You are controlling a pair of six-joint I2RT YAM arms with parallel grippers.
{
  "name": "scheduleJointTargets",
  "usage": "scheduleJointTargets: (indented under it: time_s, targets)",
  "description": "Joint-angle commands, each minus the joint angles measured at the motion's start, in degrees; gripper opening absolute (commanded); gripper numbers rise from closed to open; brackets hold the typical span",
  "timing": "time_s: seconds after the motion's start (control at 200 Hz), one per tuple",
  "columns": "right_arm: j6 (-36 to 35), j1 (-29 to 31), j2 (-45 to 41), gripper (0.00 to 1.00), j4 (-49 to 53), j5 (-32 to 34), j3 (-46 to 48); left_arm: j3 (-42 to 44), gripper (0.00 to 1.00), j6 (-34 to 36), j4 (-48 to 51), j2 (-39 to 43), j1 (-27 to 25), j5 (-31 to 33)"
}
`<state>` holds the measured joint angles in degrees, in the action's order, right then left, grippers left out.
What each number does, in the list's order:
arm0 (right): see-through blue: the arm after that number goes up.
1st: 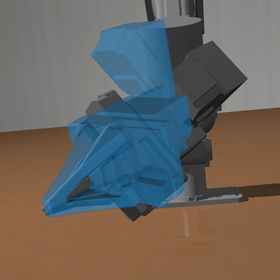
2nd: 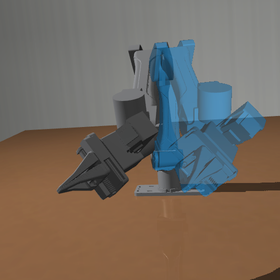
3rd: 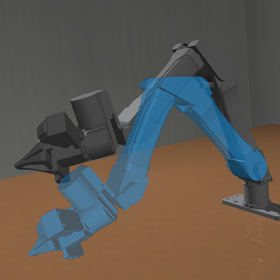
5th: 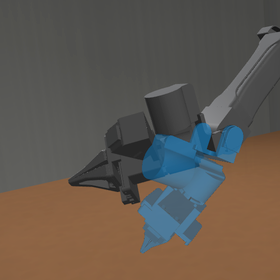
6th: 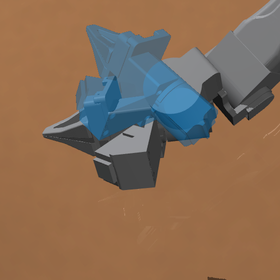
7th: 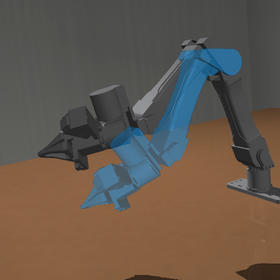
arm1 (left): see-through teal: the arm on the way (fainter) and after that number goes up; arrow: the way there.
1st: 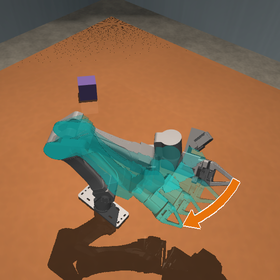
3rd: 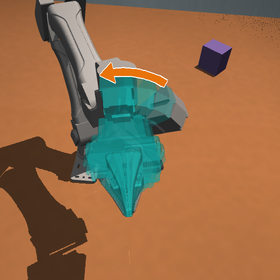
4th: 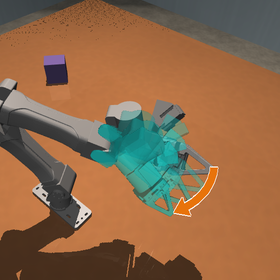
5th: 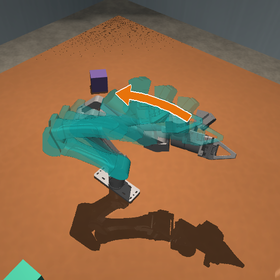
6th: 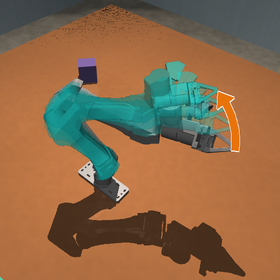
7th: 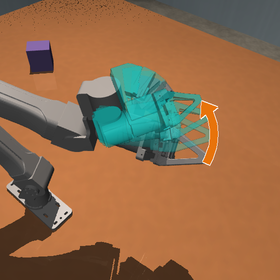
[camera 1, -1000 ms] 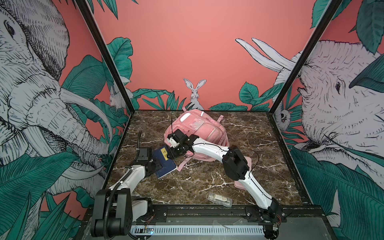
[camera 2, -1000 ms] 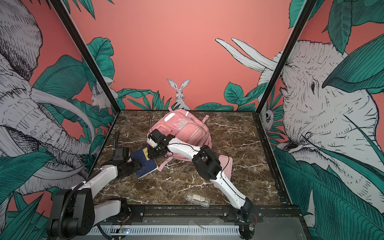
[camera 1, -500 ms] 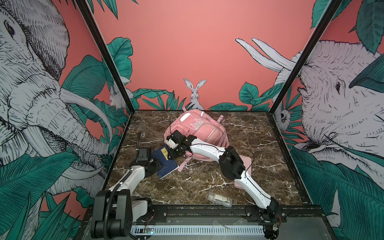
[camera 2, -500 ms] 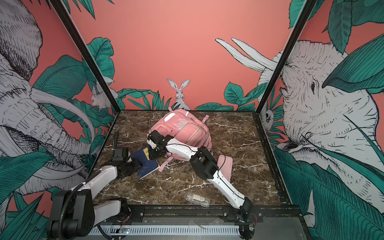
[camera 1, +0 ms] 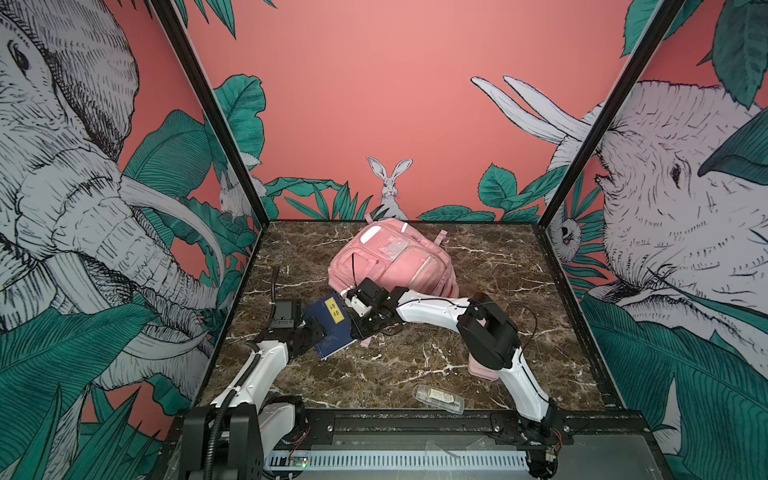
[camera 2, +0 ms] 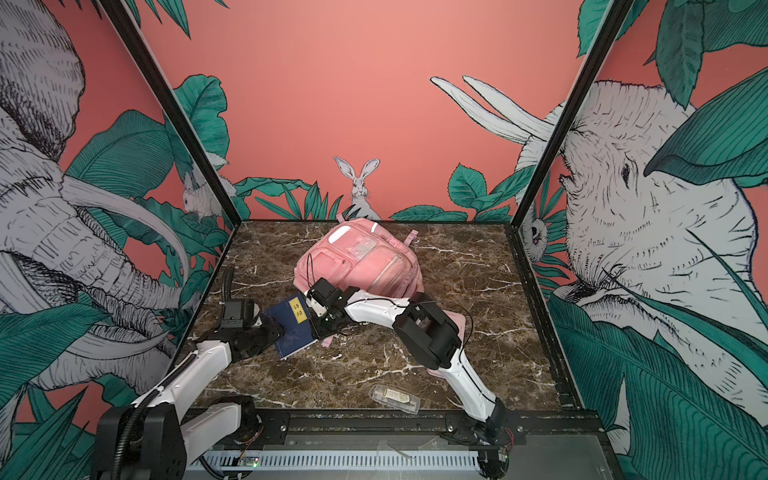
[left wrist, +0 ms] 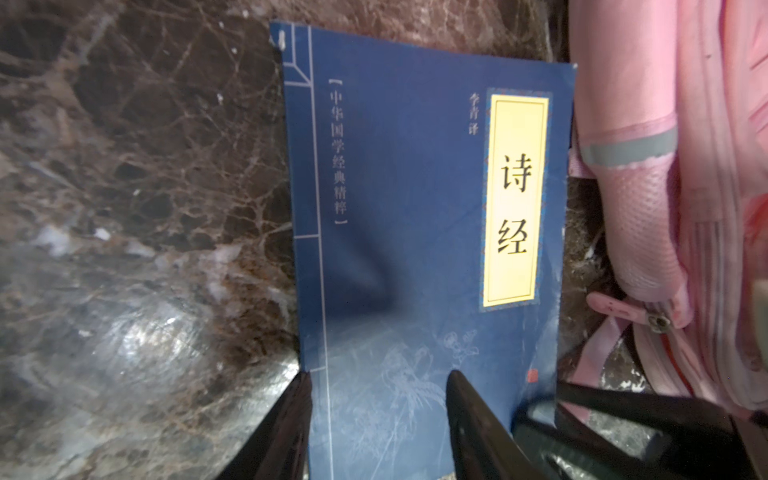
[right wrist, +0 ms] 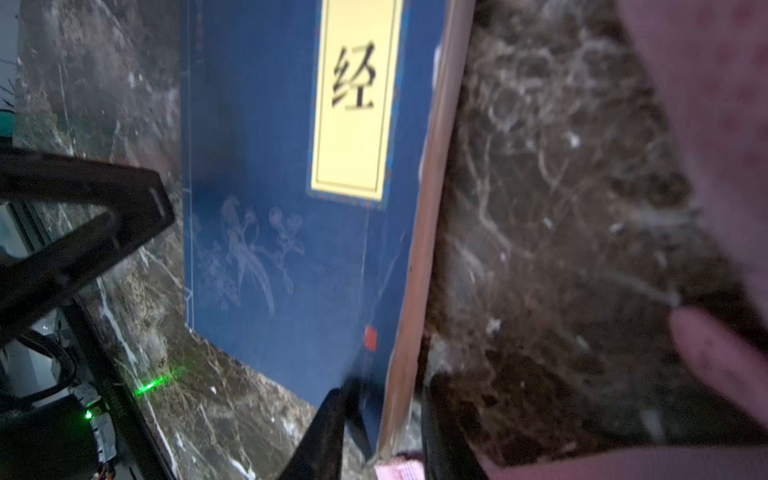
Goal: Pack the student bag
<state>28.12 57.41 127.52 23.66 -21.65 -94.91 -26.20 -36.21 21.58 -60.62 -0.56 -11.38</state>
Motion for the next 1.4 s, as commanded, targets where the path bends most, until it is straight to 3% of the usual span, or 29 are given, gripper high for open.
scheduleJointTargets:
  time_s: [0.0,0.275,0.49,0.915,1.395]
  targets:
    - [0.4,0.4,-1.6,0.36,-0.6,2.2,0.9,-0.2,0.55,0.5,3.0,0.8,-0.1,1.6]
    - [-1.8,-1.6,0.3,0.53,2.5,3.3,-4.6,-2.6,0.59,2.6,4.6,0.4,0.1,7.5]
    - [-3.3,-3.7,5.1,0.6,6.2,1.8,-13.9,-3.0,0.66,3.2,2.2,-3.4,1.0,6.5]
    - [-3.2,-3.7,17.7,0.59,13.4,-1.3,-33.4,-0.9,0.77,1.9,-1.1,-6.6,1.3,0.8]
    - [-3.1,-2.9,16.3,0.48,11.0,-1.2,-26.5,2.3,0.78,4.4,-7.5,-5.8,1.3,-10.9]
